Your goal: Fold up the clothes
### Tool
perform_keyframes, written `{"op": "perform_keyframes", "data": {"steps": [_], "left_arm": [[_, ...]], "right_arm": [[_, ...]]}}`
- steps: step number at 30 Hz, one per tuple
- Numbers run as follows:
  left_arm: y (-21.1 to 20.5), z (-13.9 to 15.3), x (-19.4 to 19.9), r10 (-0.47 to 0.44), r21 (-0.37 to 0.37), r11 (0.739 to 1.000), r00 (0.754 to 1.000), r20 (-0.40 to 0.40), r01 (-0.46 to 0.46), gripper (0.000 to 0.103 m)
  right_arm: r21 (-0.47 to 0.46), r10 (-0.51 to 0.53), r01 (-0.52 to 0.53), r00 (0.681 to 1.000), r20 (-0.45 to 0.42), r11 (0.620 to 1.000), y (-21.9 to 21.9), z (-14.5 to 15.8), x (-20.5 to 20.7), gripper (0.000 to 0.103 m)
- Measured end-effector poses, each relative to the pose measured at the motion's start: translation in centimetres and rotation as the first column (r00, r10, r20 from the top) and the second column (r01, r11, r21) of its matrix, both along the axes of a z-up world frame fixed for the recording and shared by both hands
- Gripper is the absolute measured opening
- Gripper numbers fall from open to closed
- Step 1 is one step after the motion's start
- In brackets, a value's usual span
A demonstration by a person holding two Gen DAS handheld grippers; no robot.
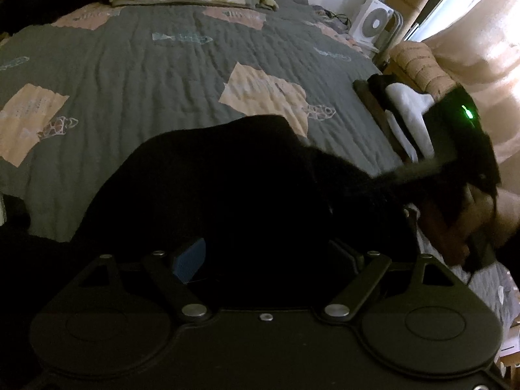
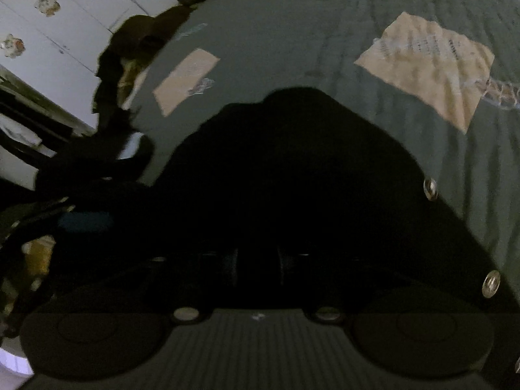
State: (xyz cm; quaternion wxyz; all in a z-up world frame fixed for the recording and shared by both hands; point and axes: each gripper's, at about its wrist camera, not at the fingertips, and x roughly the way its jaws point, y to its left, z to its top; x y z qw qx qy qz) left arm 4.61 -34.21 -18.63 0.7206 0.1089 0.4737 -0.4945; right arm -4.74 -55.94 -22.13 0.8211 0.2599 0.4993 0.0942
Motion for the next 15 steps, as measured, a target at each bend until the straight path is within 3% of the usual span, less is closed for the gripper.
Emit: {"op": "perform_keyframes", "data": {"steps": [3,8,12,14,15], "left_arm": [[-0.6,0.1,0.5,-0.003,-0.018,1.000,1.000,-0.028,0.003,0.082],[-3.4,-0.6,1.3,-0.012,-0.075,0.997,0.992,-0.127,0.003,0.083],[-6.0,-2.4,1.1,-0.012,-0.033,0.999,0.987,-0.160,0.007,0.083],[-6.6,-3.8,1.3,0.003,-0.016,1.000,0.981,-0.194,-0.007,0.079],[-6.7,-4.4,1.4,0.012,-0.026,1.000,0.978,-0.206,-0.018,0.061]], "right_arm": [[0.004,0.014,-0.014,1.000,0.022,1.000,1.2,0.6,-1.2,0.021],[-0.075,0.052,-0.048,0.997,0.056,0.996,2.9,1.1,-2.5,0.022],[-0.126,0.085,-0.074,0.992,0.090,0.989,4.0,1.3,-3.4,0.023],[-0.148,0.102,-0.087,0.990,0.100,0.985,4.5,1.3,-3.7,0.024],[-0.155,0.110,-0.093,0.989,0.100,0.983,4.6,1.2,-3.9,0.025]]}}
